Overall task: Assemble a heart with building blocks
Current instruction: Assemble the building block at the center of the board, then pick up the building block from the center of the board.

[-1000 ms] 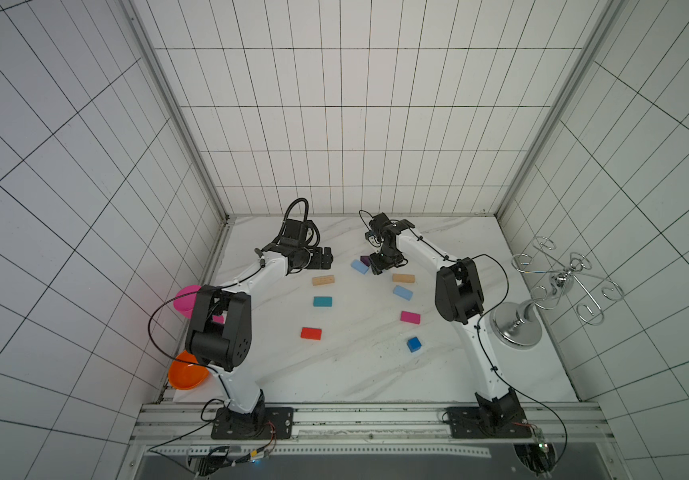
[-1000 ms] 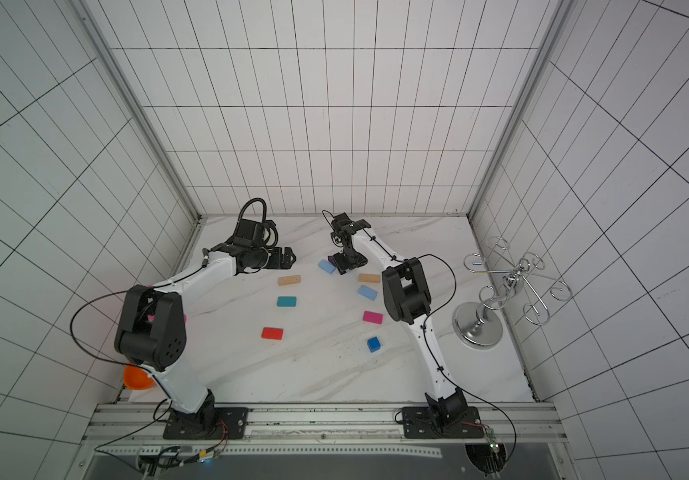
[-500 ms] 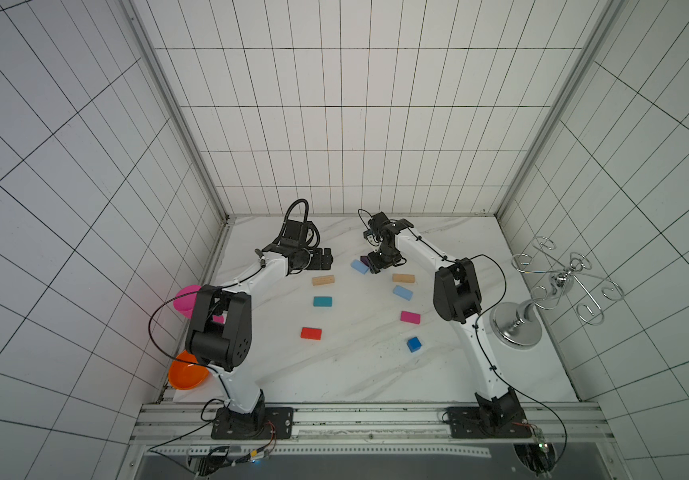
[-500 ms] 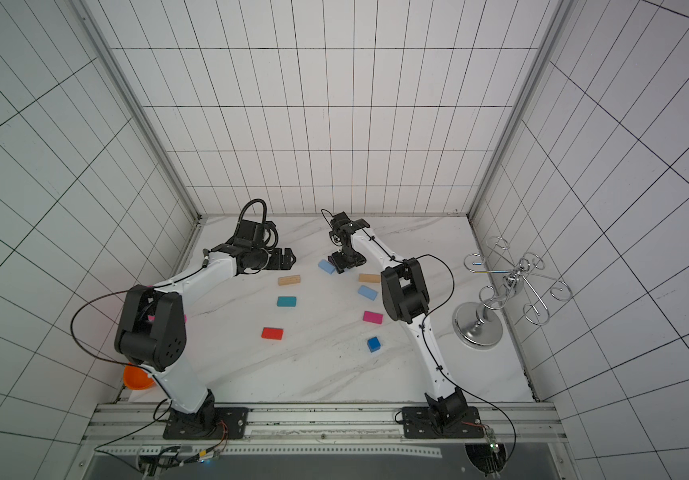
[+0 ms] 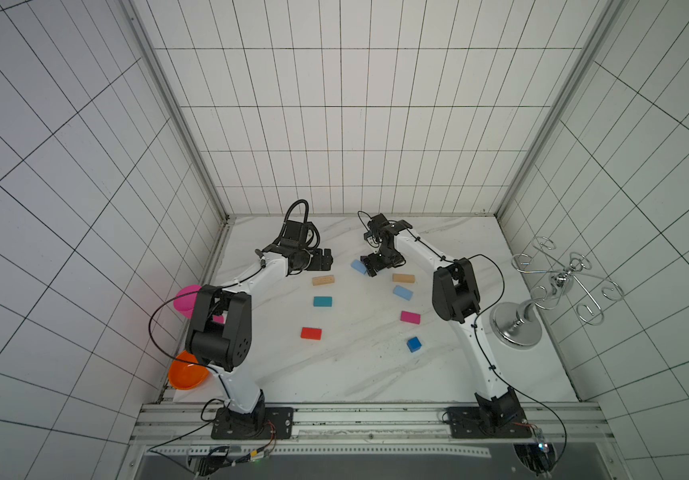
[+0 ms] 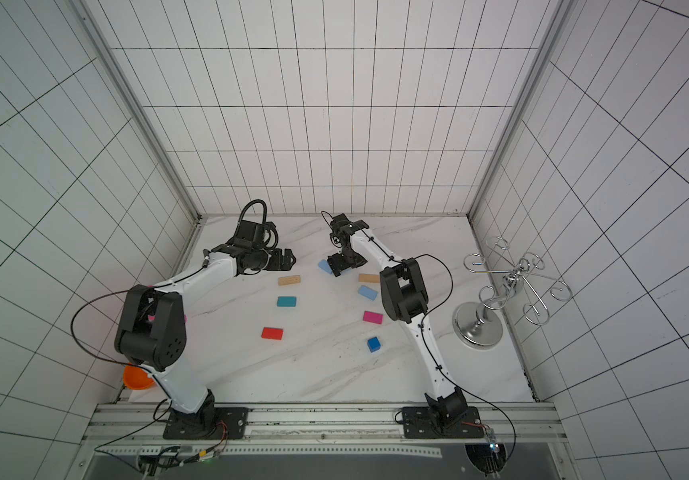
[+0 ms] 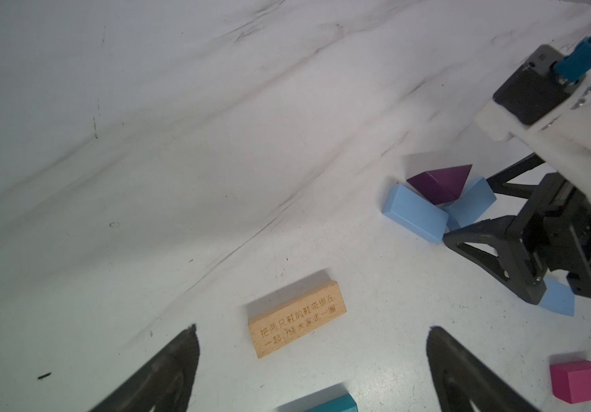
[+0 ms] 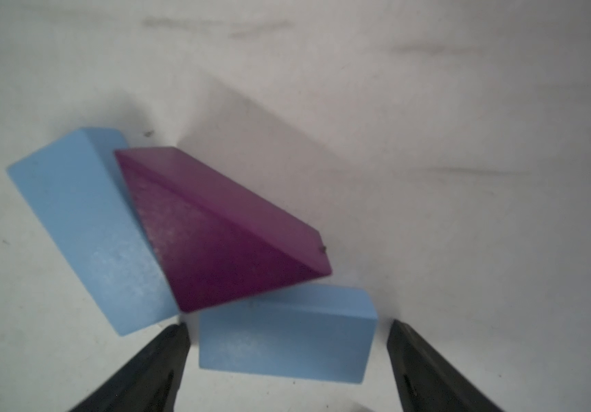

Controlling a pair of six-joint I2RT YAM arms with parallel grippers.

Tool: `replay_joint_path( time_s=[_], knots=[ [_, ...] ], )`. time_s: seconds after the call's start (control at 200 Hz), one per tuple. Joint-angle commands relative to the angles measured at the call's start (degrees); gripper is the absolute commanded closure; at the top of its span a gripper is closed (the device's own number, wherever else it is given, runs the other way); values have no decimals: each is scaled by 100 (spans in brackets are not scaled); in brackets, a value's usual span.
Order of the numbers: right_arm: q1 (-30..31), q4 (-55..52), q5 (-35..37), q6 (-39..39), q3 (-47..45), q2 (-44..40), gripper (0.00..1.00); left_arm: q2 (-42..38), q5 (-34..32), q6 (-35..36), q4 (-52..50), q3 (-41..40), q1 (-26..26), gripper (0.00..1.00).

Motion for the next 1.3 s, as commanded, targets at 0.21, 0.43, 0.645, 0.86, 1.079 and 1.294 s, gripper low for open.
replay_joint_path(
  time_s=[0.21,0.43,0.645,0.86,1.079,1.294],
  knots=[
    [-66,-226,-168,2,17,-425,1,-14,-237,111,-61,84,-86,2],
    [-167,-121,-206,-272,-810,-1537,1,-125,-822,1184,-378,142,-135,4],
    [-813,284,-572,-1374,-2266,-2350,12,97,-409,2094,-581,197,-178,9],
    [-1081,332,-665,-1896,-2646,-2378,18,445,-323,2415,-910,458,-321,10],
    [-968,683,-442,-2151,-3266,-2412,17,554,-250,2552,-829,289,-330,10],
    [-905,690,-177,-2277,-3229,-2231,18,734,-27,2593,-787,220,-322,11]
  ],
)
